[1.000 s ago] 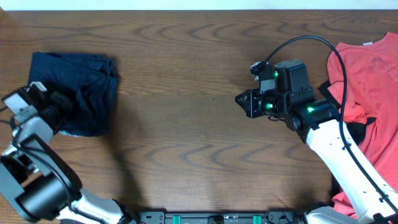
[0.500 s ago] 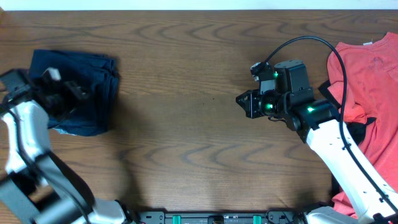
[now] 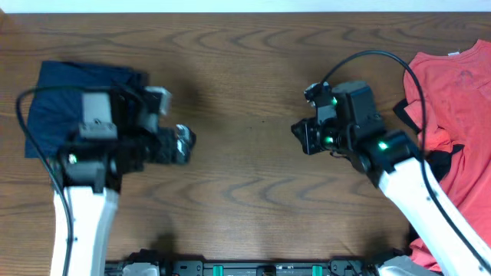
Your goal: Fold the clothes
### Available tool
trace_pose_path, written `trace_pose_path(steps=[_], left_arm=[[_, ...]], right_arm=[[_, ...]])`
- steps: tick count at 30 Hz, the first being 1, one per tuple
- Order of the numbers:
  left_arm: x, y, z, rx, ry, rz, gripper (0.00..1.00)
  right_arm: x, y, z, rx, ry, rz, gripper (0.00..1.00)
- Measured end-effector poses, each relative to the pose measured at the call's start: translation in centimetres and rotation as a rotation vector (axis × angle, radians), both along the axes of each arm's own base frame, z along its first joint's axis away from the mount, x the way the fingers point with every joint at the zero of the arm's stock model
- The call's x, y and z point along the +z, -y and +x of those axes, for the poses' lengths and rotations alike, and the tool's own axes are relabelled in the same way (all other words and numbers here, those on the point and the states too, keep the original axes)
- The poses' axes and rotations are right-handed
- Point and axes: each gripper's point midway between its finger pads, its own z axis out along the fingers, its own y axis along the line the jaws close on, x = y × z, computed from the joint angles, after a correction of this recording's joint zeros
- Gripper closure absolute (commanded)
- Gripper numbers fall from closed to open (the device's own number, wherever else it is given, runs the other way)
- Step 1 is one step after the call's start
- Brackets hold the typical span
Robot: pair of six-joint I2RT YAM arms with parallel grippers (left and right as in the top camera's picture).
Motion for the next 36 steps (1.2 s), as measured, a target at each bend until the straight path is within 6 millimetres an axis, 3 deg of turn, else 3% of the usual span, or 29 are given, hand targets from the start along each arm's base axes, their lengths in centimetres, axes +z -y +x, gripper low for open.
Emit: trace_pose_path(steps=[4,6,7,10,14,26,30,36], left_arm=[[1.2,0.3,-3.0,-0.017,0.041,0.069,0.02],[1.7,-0.1,-4.0,0.008,0.058,0.086,0.02],[2.0,-0.5,-4.5,0.022,0.069,0.093,0.02],[2.5,-1.1,-5.5,0.054,0.086,0.103,0.02],[2.7,-1.5,-5.7,0.072,0.101,0.114,0.02],[2.6,-1.6,-5.6,0.085,0.089,0.11,0.02],[2.5,-1.6,-5.6,0.086,0.089,0.111,0.02],[2.5,-1.6,-5.6,0.087,0.089,0.112,0.02]], right_arm=[[4.1,0.5,-2.2,0.011,0.125,0.013,0.6],[6.2,0.8,-3.4,0.018,0.192,0.031,0.28],[7.1,1.1,-3.9,0.016,0.219,0.042,0.01],[8.7,2.0,-5.0,0.006,0.273,0.054,0.01],[9.2,2.7,-6.1,0.0,0.283,0.055,0.01],[9.0,2.5,-7.0,0.023,0.254,0.068,0.01],[7.6,2.8,-8.0,0.034,0.189,0.043,0.01],[8.7,3.3,-6.5,0.045,0.316,-0.028,0.01]])
